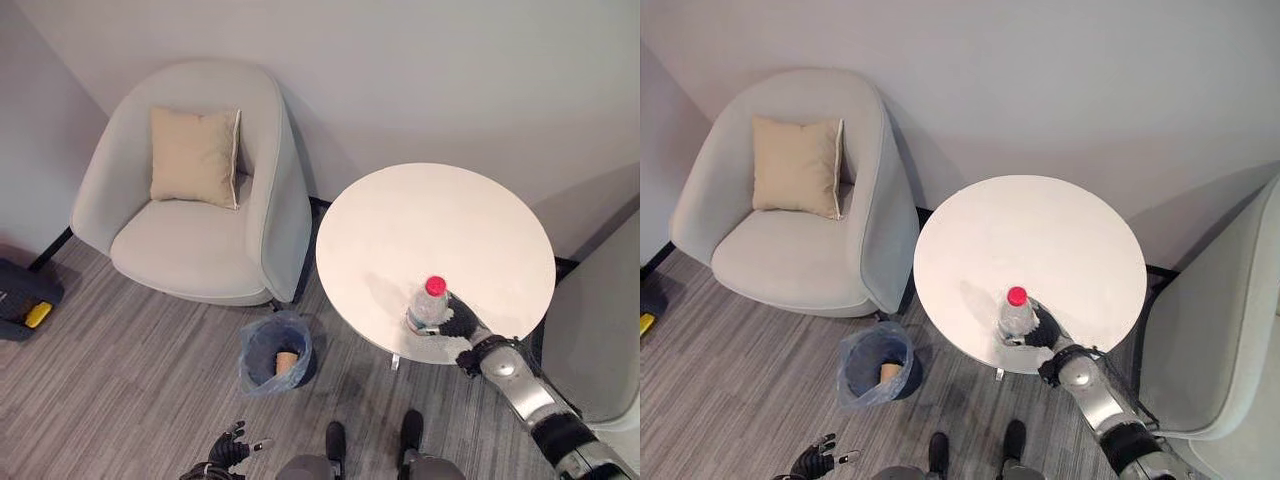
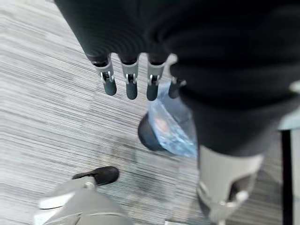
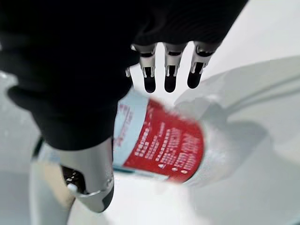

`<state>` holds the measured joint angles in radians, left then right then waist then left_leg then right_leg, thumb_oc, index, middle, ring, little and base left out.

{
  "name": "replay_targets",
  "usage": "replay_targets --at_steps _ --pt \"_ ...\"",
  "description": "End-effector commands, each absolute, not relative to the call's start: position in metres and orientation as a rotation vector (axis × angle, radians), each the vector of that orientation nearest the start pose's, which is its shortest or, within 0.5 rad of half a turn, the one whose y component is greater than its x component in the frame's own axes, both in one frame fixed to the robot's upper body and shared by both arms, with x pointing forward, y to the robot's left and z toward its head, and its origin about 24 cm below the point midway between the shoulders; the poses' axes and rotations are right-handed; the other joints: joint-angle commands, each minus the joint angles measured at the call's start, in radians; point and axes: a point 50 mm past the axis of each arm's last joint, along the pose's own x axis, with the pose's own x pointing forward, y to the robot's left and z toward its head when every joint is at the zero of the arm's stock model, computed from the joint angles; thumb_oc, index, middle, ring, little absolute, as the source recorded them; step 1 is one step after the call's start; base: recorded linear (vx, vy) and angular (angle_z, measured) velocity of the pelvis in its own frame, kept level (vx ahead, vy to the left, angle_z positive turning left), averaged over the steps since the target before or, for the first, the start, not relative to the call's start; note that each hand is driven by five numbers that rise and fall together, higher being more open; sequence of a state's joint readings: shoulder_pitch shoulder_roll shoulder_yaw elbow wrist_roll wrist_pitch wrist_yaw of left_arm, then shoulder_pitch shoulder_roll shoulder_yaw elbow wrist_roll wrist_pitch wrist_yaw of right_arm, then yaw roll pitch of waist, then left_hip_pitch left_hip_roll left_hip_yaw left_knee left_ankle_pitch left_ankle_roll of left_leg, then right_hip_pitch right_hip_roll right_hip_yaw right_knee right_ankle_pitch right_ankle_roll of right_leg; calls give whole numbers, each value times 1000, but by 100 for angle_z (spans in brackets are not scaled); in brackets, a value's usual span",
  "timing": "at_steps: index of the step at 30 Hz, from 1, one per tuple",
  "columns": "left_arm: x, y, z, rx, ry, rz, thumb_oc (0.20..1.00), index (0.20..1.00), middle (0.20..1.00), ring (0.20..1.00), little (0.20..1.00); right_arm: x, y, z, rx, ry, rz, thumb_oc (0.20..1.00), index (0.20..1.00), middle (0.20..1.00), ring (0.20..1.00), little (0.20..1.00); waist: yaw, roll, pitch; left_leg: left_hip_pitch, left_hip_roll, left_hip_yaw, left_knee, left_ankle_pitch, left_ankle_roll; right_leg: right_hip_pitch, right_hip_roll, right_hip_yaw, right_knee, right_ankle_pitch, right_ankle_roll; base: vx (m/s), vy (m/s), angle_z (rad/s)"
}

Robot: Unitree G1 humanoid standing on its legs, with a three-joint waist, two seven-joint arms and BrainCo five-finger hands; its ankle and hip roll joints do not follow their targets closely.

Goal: Gather garbage on tea table into small bin, then transfer packed bag to large trash can.

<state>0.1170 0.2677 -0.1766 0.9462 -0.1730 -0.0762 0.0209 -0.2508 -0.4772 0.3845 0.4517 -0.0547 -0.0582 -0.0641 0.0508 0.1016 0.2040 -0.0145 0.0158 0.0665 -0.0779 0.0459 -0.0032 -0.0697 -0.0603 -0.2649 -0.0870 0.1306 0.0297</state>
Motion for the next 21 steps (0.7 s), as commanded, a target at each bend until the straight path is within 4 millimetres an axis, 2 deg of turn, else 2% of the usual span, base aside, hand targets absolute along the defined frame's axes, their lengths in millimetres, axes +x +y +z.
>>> replay_targets --at_steps 1,2,3,4,10,15,17,19,21 --pt "122 236 -139 240 949 61 1000 1000 1000 1000 1000 301 -168 22 -581 81 236 1000 1000 1000 1000 1000 19 -55 -8 -17 -2 -12 52 -66 -36 48 -56 46 79 -184 75 6 11 15" --pt "122 236 -139 240 947 61 1000 1000 1000 1000 1000 302 -166 22 -576 81 240 1000 1000 1000 1000 1000 21 -54 -7 -17 -3 -14 49 -64 -37 50 -56 44 77 -185 75 2 5 8" --pt "123 235 -139 240 945 60 1000 1000 1000 1000 1000 303 -163 22 -568 77 237 827 827 827 827 827 24 -54 -8 -16 -3 -17 45 -62 -37 54 -56 41 73 -185 74 -9 14 3" --pt "124 235 -138 240 941 64 1000 1000 1000 1000 1000 307 -160 25 -556 62 232 200 200 200 200 200 30 -53 -7 -15 -4 -19 44 -61 -38 56 -57 36 72 -184 74 -10 9 4" --pt "118 239 -140 238 963 84 1000 1000 1000 1000 1000 303 -171 40 -489 -4 167 200 200 200 200 200 29 -59 -19 1 -3 -27 30 -60 -41 80 -55 21 55 -184 74 8 -1 14" --pt "114 240 -141 234 974 85 1000 1000 1000 1000 1000 291 -186 55 -439 -74 122 200 200 200 200 200 18 -69 -31 18 4 -23 25 -62 -46 100 -52 12 49 -189 74 4 -1 1" --pt "112 240 -141 231 984 90 1000 1000 1000 1000 1000 282 -190 67 -412 -132 123 200 200 200 200 200 8 -75 -40 27 11 -26 30 -65 -52 114 -48 6 55 -201 69 4 -67 2" --pt "111 241 -142 229 987 93 1000 1000 1000 1000 1000 279 -190 67 -405 -136 129 200 200 200 200 200 6 -76 -42 28 13 -29 31 -65 -53 116 -46 4 57 -204 66 -21 -60 5" --pt "114 240 -141 217 976 100 1000 1000 1000 1000 1000 272 -195 72 -408 -159 129 200 200 200 200 200 2 -82 -37 11 21 -42 56 -60 -70 117 -44 -14 67 -216 57 -83 -80 7"
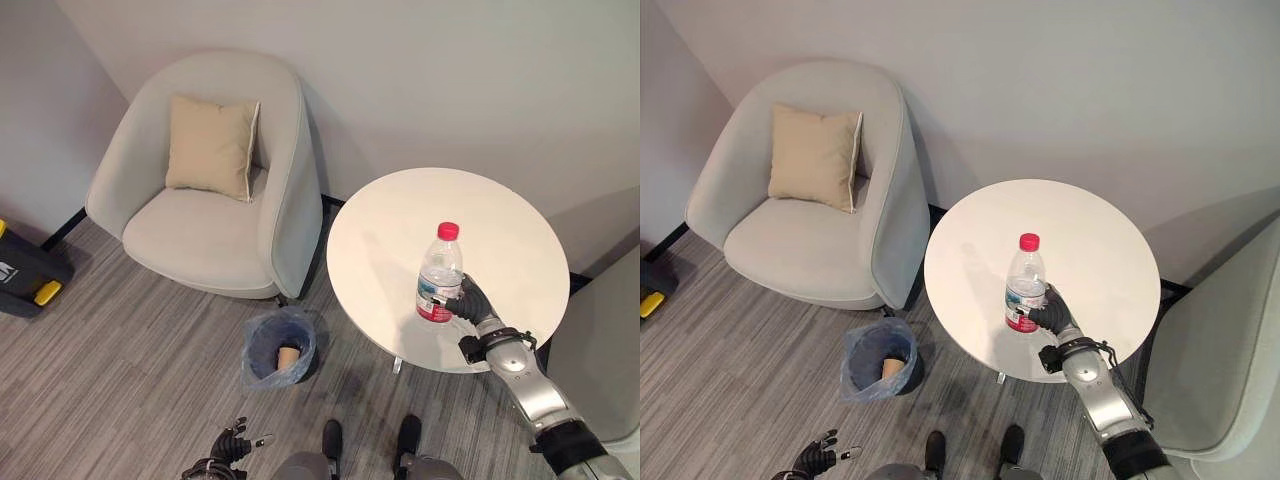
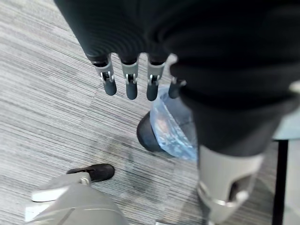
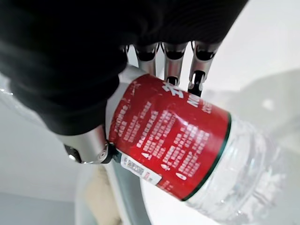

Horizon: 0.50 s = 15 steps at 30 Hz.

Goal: Gather garbage on tea table into small bin, then transfer packed bag to large trash can.

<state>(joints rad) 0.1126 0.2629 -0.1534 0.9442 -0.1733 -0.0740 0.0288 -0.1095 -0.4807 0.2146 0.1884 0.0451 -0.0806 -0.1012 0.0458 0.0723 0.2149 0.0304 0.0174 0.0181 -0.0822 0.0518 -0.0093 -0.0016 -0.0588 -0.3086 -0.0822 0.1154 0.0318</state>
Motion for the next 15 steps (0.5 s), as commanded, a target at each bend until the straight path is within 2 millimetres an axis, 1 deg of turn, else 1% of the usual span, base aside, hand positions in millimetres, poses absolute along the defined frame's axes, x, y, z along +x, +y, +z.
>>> replay_targets --at_steps 1,3,4,5,6,7,10,11,12,13,15 --pt "116 239 -140 210 967 100 1000 1000 1000 1000 1000 270 -198 73 -426 -163 124 200 200 200 200 200 8 -56 -41 -54 21 1 84 -64 -72 48 -47 18 64 -206 51 -72 -49 29" --pt "116 239 -140 210 967 99 1000 1000 1000 1000 1000 270 -198 73 -427 -163 124 200 200 200 200 200 5 -55 -43 -59 21 -3 89 -66 -72 47 -47 15 64 -206 51 -82 -33 51" --pt "123 236 -138 199 943 94 1000 1000 1000 1000 1000 267 -203 73 -461 -163 116 200 200 200 200 200 4 -63 -27 -109 26 9 137 -58 -83 44 -55 -16 65 -213 45 -175 -64 84" --pt "126 234 -137 196 934 96 1000 1000 1000 1000 1000 266 -206 72 -484 -160 106 200 200 200 200 200 1 -69 -20 -139 40 43 165 -59 -79 46 -60 -51 63 -216 43 -188 -60 111" --pt "128 233 -137 195 929 96 1000 1000 1000 1000 1000 266 -206 72 -488 -158 104 200 200 200 200 200 -2 -70 -19 -146 45 66 173 -59 -75 47 -64 -64 59 -213 44 -78 -20 141" --pt "128 233 -137 195 929 96 1000 1000 1000 1000 1000 267 -206 72 -488 -158 104 200 200 200 200 200 -4 -71 -23 -153 44 64 172 -55 -74 42 -65 -66 58 -210 45 -29 7 115" --pt "137 233 -133 182 891 120 1000 1000 1000 1000 1000 271 -204 73 -471 -159 91 200 200 200 200 200 -1 -73 -13 -175 70 169 202 -58 -64 47 -77 -124 44 -203 46 4 49 53" --pt "136 232 -134 181 895 117 1000 1000 1000 1000 1000 272 -203 68 -442 -139 83 200 200 200 200 200 -1 -68 -15 -161 86 217 199 -79 -68 59 -79 -140 38 -216 52 81 76 50" --pt "136 232 -134 181 895 117 1000 1000 1000 1000 1000 272 -203 68 -442 -139 83 200 200 200 200 200 -1 -68 -15 -161 86 217 199 -80 -68 59 -79 -140 37 -215 52 139 169 94" --pt "135 231 -135 179 903 122 1000 1000 1000 1000 1000 272 -205 66 -421 -129 62 200 200 200 200 200 -5 -66 -14 -164 101 279 204 -82 -66 64 -93 -176 37 -212 56 42 112 84" --pt "133 232 -135 181 909 122 1000 1000 1000 1000 1000 271 -207 65 -420 -120 55 200 200 200 200 200 -5 -63 -17 -156 102 290 192 -85 -63 64 -96 -184 41 -212 57 82 151 61"
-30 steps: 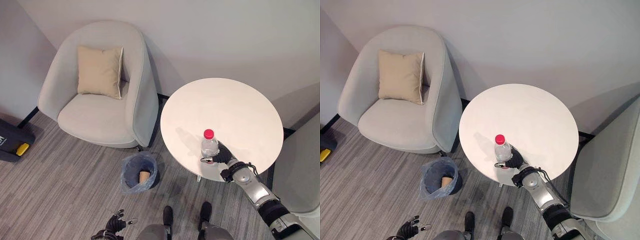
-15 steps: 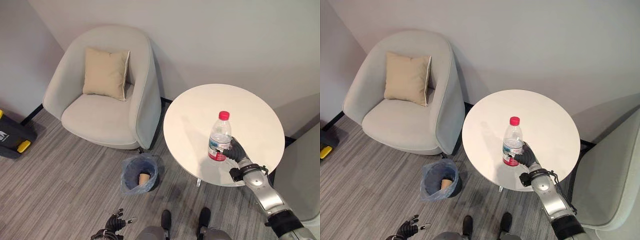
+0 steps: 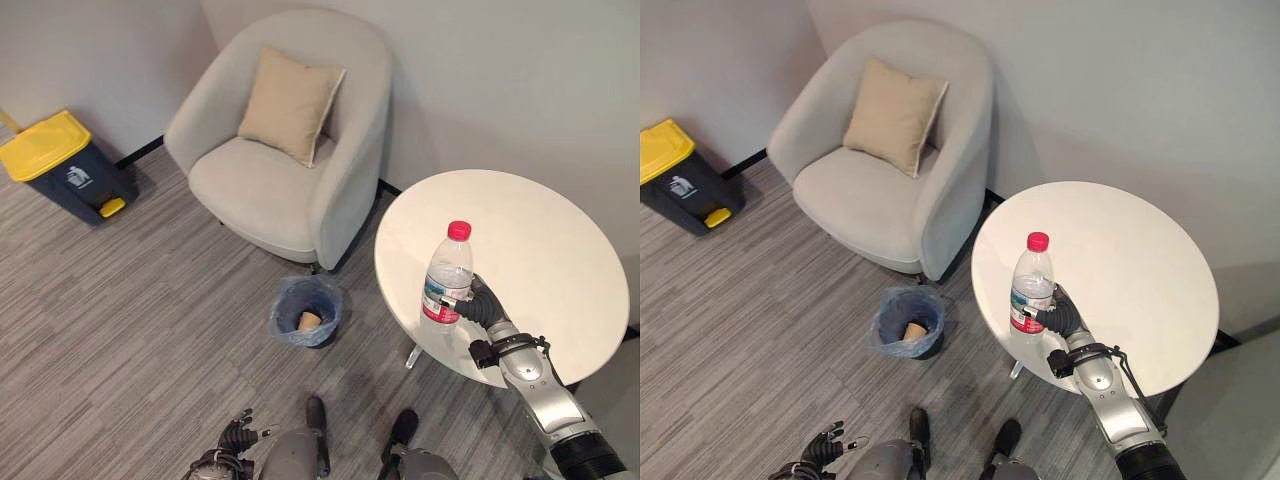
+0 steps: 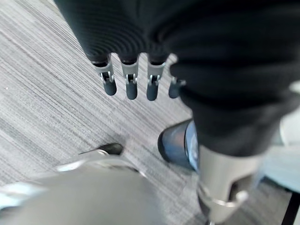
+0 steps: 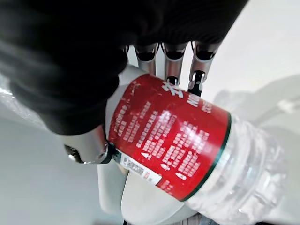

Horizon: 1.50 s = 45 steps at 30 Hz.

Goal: Gather garbage on tea table into small bin, then transfer packed bag to large trash can.

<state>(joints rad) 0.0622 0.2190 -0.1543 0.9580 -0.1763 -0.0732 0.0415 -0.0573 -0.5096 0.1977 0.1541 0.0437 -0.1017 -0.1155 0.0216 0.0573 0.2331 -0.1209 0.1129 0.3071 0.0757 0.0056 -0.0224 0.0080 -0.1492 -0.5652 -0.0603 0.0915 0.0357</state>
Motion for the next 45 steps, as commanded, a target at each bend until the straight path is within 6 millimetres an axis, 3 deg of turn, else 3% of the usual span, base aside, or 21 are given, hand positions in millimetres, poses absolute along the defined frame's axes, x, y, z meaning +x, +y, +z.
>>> replay_targets --at_steps 1,4,6,8,9,10,11,12,15,21,22,26,30,36,38,41,45 --pt "129 233 -137 183 923 127 1000 1000 1000 1000 1000 271 -206 63 -415 -112 54 200 200 200 200 200 20 -46 -36 1 4 2 36 -46 -46 59 -9 70 25 -189 57 137 208 48" --pt "124 236 -139 189 945 138 1000 1000 1000 1000 1000 270 -201 54 -407 -82 64 200 200 200 200 200 28 -50 -36 -2 -12 0 53 -75 -29 64 -40 64 61 -196 74 153 262 53" --pt "125 244 -136 198 939 152 1000 1000 1000 1000 1000 273 -189 57 -382 -96 104 200 200 200 200 200 37 -53 -21 1 -41 -17 58 -107 7 10 -90 106 204 -205 83 177 313 10" --pt "127 247 -135 210 936 156 1000 1000 1000 1000 1000 274 -187 58 -376 -101 113 200 200 200 200 200 36 -54 -14 0 -50 -22 59 -113 16 -24 -103 135 262 -209 87 128 192 -3" --pt "135 250 -131 234 910 153 1000 1000 1000 1000 1000 273 -183 59 -356 -113 127 200 200 200 200 200 20 -45 3 11 -69 -44 55 -128 33 -79 -92 213 329 -213 89 97 130 8" --pt "135 250 -131 234 910 153 1000 1000 1000 1000 1000 273 -183 59 -356 -113 127 200 200 200 200 200 21 -46 3 11 -69 -42 55 -130 33 -82 -93 216 333 -215 89 149 172 18" --pt "136 249 -129 236 900 142 1000 1000 1000 1000 1000 272 -181 60 -354 -114 138 200 200 200 200 200 14 -40 8 23 -80 -56 46 -132 41 -104 -72 264 345 -220 83 29 75 31" --pt "136 249 -129 232 894 142 1000 1000 1000 1000 1000 273 -181 61 -357 -116 143 200 200 200 200 200 11 -35 14 20 -84 -55 38 -111 51 -133 -56 284 335 -192 72 67 83 22" --pt "137 248 -129 223 898 142 1000 1000 1000 1000 1000 274 -177 61 -360 -119 158 200 200 200 200 200 2 -33 39 39 -91 -82 27 -118 52 -209 -41 297 300 -159 70 91 -5 0" --pt "141 245 -128 251 885 107 1000 1000 1000 1000 1000 268 -186 56 -401 -92 158 200 200 200 200 200 -34 -50 54 59 -123 -166 60 -151 45 -254 0 410 231 -119 85 123 -95 49" --pt "142 245 -126 259 874 98 1000 1000 1000 1000 1000 267 -191 53 -442 -76 168 200 200 200 200 200 -30 -59 56 19 -122 -194 112 -159 26 -229 6 403 210 -117 70 51 -209 102" --pt "150 244 -124 259 854 97 1000 1000 1000 1000 1000 275 -189 59 -506 -94 205 200 200 200 200 200 -15 -61 70 -49 -98 -221 167 -149 2 -230 4 362 205 -126 54 -10 -196 55" --pt "165 241 -118 272 813 87 1000 1000 1000 1000 1000 291 -176 75 -584 -156 267 200 200 200 200 200 2 -58 104 -114 -82 -242 177 -128 -15 -278 -9 318 243 -144 38 -56 -70 37" --pt "182 239 -110 279 758 92 1000 1000 1000 1000 1000 313 -163 97 -676 -246 273 200 200 200 200 200 25 -55 153 -203 -86 -265 211 -120 -13 -363 -26 301 311 -156 31 -61 2 14" --pt "190 238 -107 282 733 98 1000 1000 1000 1000 1000 322 -160 106 -696 -275 252 200 200 200 200 200 34 -49 169 -234 -84 -275 243 -148 -16 -397 -30 307 357 -188 36 -15 33 26" --pt "209 236 -94 281 658 113 1000 1000 1000 1000 1000 337 -159 125 -740 -339 169 200 200 200 200 200 45 -41 217 -345 -105 -286 321 -156 -7 -499 -56 302 445 -212 31 -91 43 23" --pt "226 230 -81 272 583 112 1000 1000 1000 1000 1000 345 -159 139 -740 -390 78 200 200 200 200 200 44 -29 235 -470 -118 -291 415 -171 2 -613 -79 316 535 -234 23 -104 60 23"
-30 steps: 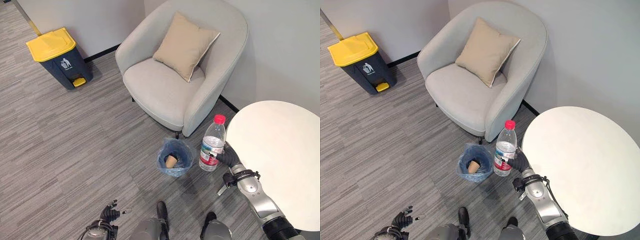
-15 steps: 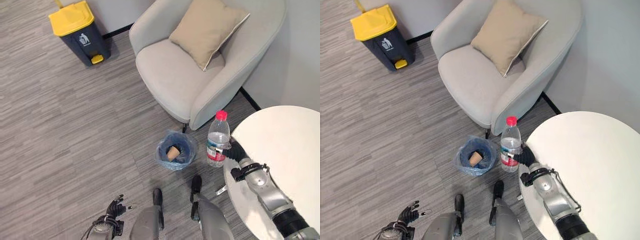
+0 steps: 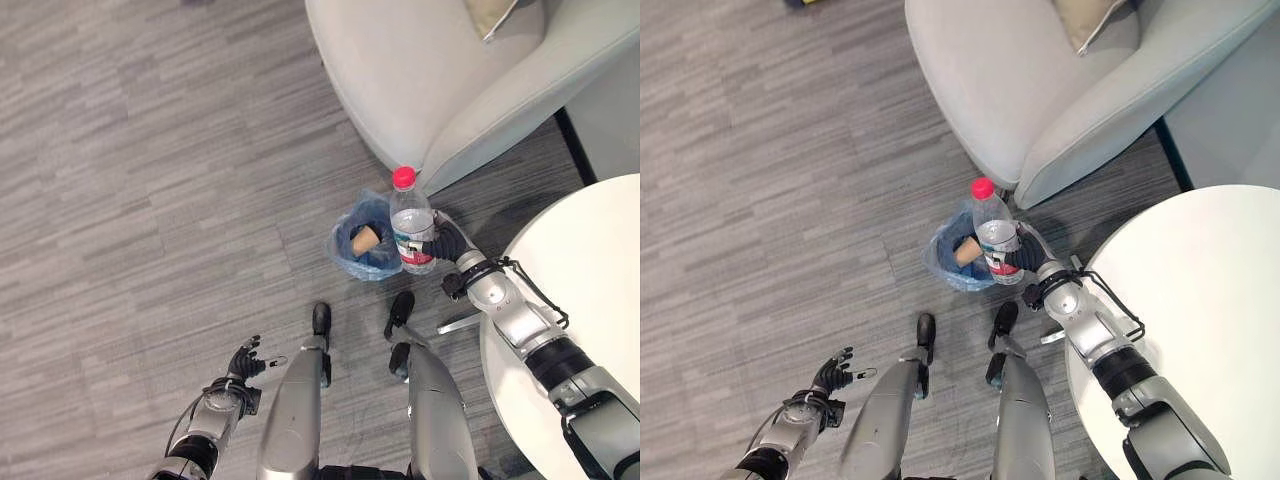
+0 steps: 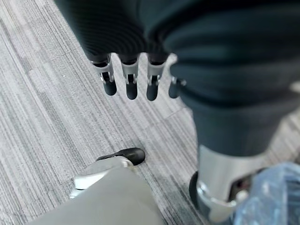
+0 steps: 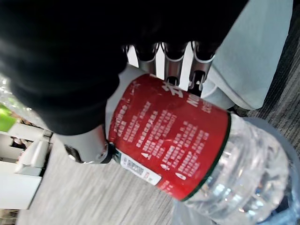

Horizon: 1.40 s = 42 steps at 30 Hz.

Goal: Gather garbage on tea table into small bin, then transfer packed bag to large trash can.

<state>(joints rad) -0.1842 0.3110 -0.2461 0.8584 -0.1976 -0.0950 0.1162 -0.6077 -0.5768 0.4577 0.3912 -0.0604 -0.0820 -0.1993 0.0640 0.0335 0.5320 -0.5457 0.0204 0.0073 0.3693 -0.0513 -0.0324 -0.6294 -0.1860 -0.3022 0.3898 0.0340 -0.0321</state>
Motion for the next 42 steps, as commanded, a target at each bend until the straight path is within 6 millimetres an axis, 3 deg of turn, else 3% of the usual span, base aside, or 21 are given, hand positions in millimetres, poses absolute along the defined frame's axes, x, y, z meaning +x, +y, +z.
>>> replay_targets --at_steps 1,4,6,9,11,15,20,21,22,30,38,42 --pt "237 228 -73 282 542 106 1000 1000 1000 1000 1000 352 -161 153 -731 -434 9 200 200 200 200 200 -4 6 -49 -125 -31 8 175 -126 18 -55 -54 70 148 -193 84 -105 76 21" --pt "247 225 -64 298 497 90 1000 1000 1000 1000 1000 358 -163 167 -721 -473 -60 200 200 200 200 200 -3 17 -44 -217 -39 7 235 -137 28 -147 -64 86 211 -211 73 -83 53 15" --pt "261 221 -52 308 442 78 1000 1000 1000 1000 1000 370 -168 187 -736 -500 -144 200 200 200 200 200 -3 33 -39 -356 -56 2 328 -152 41 -292 -84 112 327 -240 63 -82 44 12" --pt "267 220 -45 311 413 79 1000 1000 1000 1000 1000 376 -175 200 -741 -506 -196 200 200 200 200 200 -3 37 -47 -445 -62 1 385 -164 45 -384 -92 134 393 -259 53 -27 14 14" --pt "271 218 -41 305 391 76 1000 1000 1000 1000 1000 385 -183 219 -722 -512 -258 200 200 200 200 200 7 46 -59 -544 -66 1 448 -173 51 -487 -106 160 459 -278 38 -14 18 7" --pt "273 215 -37 299 368 66 1000 1000 1000 1000 1000 393 -189 245 -719 -533 -305 200 200 200 200 200 27 52 -78 -642 -74 -2 498 -174 55 -587 -115 179 519 -286 27 -1 -1 1" --pt "273 211 -39 294 376 47 1000 1000 1000 1000 1000 400 -187 254 -761 -520 -301 200 200 200 200 200 38 54 -89 -707 -83 -10 527 -168 56 -648 -123 186 548 -285 25 -4 -6 1" --pt "273 210 -40 296 381 45 1000 1000 1000 1000 1000 404 -186 249 -770 -477 -287 539 539 539 539 539 42 52 -90 -723 -85 -15 532 -163 54 -664 -127 185 559 -285 23 -24 -30 6" --pt "274 210 -39 297 381 45 1000 1000 1000 1000 1000 406 -187 245 -777 -451 -285 1000 1000 1000 1000 1000 42 51 -91 -734 -86 -17 536 -161 54 -674 -128 186 565 -284 22 -15 -20 7" --pt "276 209 -38 307 382 47 1000 1000 1000 1000 1000 408 -184 212 -868 -348 -226 1000 1000 1000 1000 1000 35 36 -97 -753 -87 -28 530 -149 50 -683 -122 176 555 -272 25 -12 -9 6" --pt "276 206 -38 317 369 47 1000 1000 1000 1000 1000 380 -176 204 -1124 -546 -124 1000 1000 1000 1000 1000 1 -1 -116 -696 -71 -42 424 -130 47 -624 -93 148 459 -239 54 -38 -14 -3" --pt "277 209 -37 336 363 49 1000 1000 1000 1000 1000 378 -173 194 -1266 -546 -61 1000 1000 1000 1000 1000 -1 -9 -116 -672 -62 -44 386 -122 42 -598 -83 135 424 -225 67 -28 -18 -2"
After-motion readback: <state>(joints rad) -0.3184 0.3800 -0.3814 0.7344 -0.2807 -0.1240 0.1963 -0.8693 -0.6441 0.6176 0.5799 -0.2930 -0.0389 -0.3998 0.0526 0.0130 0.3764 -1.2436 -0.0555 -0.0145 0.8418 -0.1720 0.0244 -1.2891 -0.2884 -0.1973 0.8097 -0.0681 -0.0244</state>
